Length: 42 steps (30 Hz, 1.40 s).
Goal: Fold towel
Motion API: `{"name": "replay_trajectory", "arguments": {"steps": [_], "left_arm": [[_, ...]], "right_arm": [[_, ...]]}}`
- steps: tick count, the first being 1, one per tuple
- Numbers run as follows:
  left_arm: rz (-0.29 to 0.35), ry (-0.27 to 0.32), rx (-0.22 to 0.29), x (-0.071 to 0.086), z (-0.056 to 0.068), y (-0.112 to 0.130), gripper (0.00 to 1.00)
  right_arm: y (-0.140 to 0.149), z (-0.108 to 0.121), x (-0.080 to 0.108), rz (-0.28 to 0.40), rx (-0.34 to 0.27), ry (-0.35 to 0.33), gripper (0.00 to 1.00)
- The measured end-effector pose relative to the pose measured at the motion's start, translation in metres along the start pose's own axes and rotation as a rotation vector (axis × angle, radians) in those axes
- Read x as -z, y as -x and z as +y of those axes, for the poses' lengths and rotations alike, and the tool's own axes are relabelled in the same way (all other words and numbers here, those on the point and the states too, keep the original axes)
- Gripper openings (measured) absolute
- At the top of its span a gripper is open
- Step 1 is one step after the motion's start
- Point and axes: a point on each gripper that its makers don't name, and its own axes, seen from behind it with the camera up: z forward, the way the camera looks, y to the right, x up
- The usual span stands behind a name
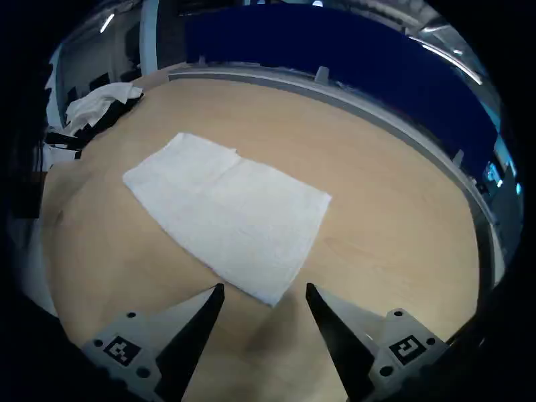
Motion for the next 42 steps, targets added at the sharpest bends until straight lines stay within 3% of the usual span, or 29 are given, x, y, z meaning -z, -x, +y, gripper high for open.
{"name": "replay_trajectory", "arguments": {"steps": [19, 26, 33, 42], "left_arm": [[-0.001, -0.003, 0.008, 0.003, -0.002, 0.003, 0.9], [-0.001, -0.001, 0.005, 0.002, 0.0, 0.002, 0.9], [-0.002, 0.0, 0.004, 0.002, 0.001, 0.002, 0.9], [-0.002, 0.0, 0.005, 0.002, 0.0, 0.003, 0.9]], "right_arm": [[0.016, -0.002, -0.005, -0.051, -0.01, -0.05, 0.37], [0.016, -0.003, -0.006, -0.053, -0.016, -0.06, 0.25], [0.016, -0.001, -0.006, -0.052, -0.015, -0.056, 0.05], [0.009, 0.003, -0.003, -0.037, 0.005, -0.041, 0.03]]}}
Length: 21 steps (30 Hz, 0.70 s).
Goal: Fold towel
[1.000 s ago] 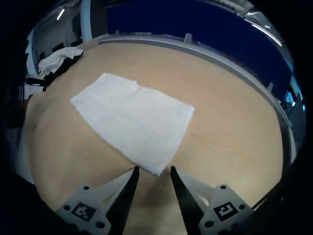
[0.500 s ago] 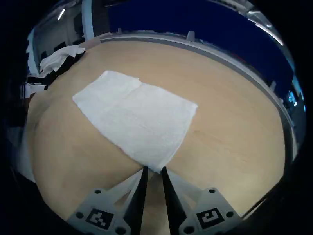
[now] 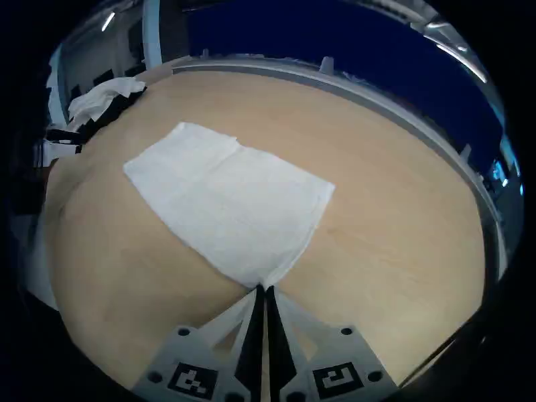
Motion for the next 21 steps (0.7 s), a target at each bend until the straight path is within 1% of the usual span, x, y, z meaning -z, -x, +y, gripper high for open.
{"name": "replay_trajectory", "arguments": {"steps": [6, 12, 21], "left_arm": [[0.001, 0.001, 0.004, 0.0, 0.0, -0.002, 0.9], [0.009, 0.002, 0.005, 0.002, 0.0, -0.005, 0.9], [0.015, 0.003, 0.004, 0.004, -0.002, -0.007, 0.9]], "right_arm": [[-0.017, 0.006, 0.007, 0.031, 0.008, 0.015, 0.02], [-0.047, 0.005, 0.017, 0.081, 0.025, 0.014, 0.02], [-0.106, -0.003, 0.032, 0.163, 0.103, 0.016, 0.03]]}}
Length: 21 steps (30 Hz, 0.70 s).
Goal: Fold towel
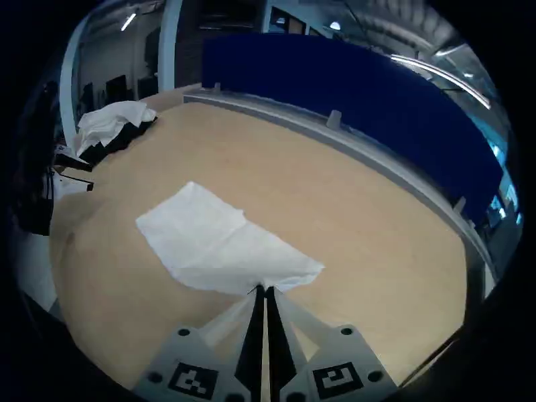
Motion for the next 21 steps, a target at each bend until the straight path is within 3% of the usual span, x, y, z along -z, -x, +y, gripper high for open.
{"name": "replay_trajectory", "arguments": {"steps": [6, 21], "left_arm": [[0.004, 0.001, 0.005, 0.001, 0.0, -0.001, 0.9], [0.009, 0.001, 0.017, 0.007, 0.0, 0.0, 0.9]], "right_arm": [[-0.033, -0.008, 0.001, 0.036, 0.056, -0.01, 0.02], [-0.062, -0.04, -0.012, 0.046, 0.136, -0.072, 0.02]]}}
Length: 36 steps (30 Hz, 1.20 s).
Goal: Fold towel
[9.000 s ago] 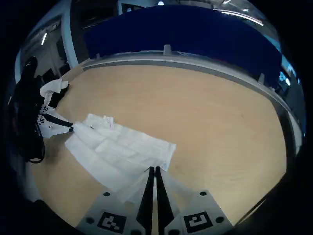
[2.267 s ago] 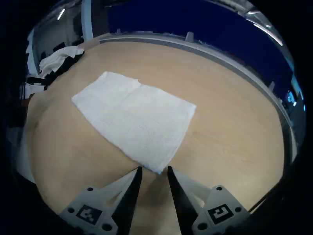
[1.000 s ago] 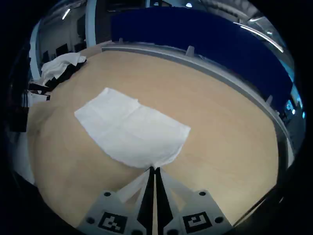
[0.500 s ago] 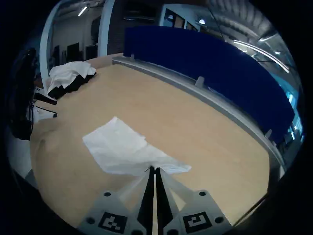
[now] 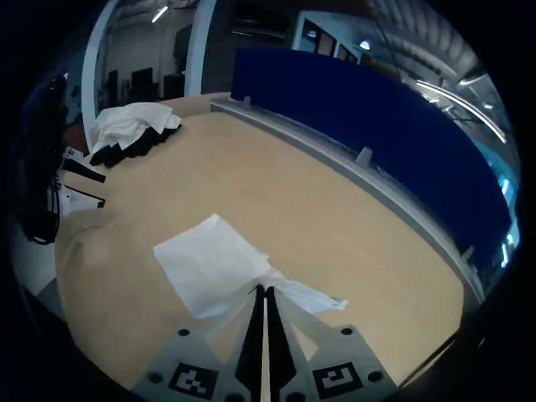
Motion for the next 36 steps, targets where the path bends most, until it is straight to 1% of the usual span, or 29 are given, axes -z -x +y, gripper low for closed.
{"name": "replay_trajectory", "arguments": {"steps": [5, 9, 14, 17, 21, 24, 26, 30, 32, 34, 36], "left_arm": [[-0.001, -0.006, 0.016, 0.003, -0.002, 0.003, 0.9], [-0.002, -0.012, 0.03, 0.005, -0.005, 0.006, 0.9], [-0.003, -0.021, 0.046, 0.009, -0.008, 0.012, 0.9], [-0.006, -0.026, 0.057, 0.01, -0.01, 0.016, 0.9], [-0.015, -0.031, 0.072, 0.011, -0.011, 0.023, 0.9], [-0.02, -0.031, 0.076, 0.011, -0.011, 0.027, 0.9], [-0.021, -0.032, 0.074, 0.011, -0.011, 0.028, 0.9], [-0.023, -0.031, 0.076, 0.011, -0.01, 0.029, 0.9], [-0.023, -0.03, 0.079, 0.01, -0.009, 0.03, 0.9], [-0.023, -0.029, 0.081, 0.01, -0.008, 0.03, 0.9], [-0.023, -0.028, 0.081, 0.009, -0.007, 0.03, 0.9]], "right_arm": [[-0.016, -0.018, -0.011, 0.0, 0.057, -0.04, 0.02], [-0.029, -0.037, -0.022, 0.005, 0.095, -0.082, 0.02], [-0.038, -0.066, -0.038, 0.004, 0.123, -0.131, 0.02], [-0.036, -0.086, -0.054, -0.001, 0.128, -0.161, 0.02], [-0.025, -0.116, -0.079, -0.019, 0.113, -0.212, 0.03], [-0.012, -0.135, -0.094, -0.044, 0.089, -0.252, 0.03], [-0.006, -0.14, -0.1, -0.056, 0.074, -0.263, 0.03], [0.0, -0.145, -0.108, -0.069, 0.044, -0.274, 0.04], [0.0, -0.143, -0.108, -0.068, 0.031, -0.273, 0.05], [-0.001, -0.141, -0.108, -0.065, 0.02, -0.271, 0.09], [-0.003, -0.139, -0.107, -0.061, 0.012, -0.268, 0.15]]}}
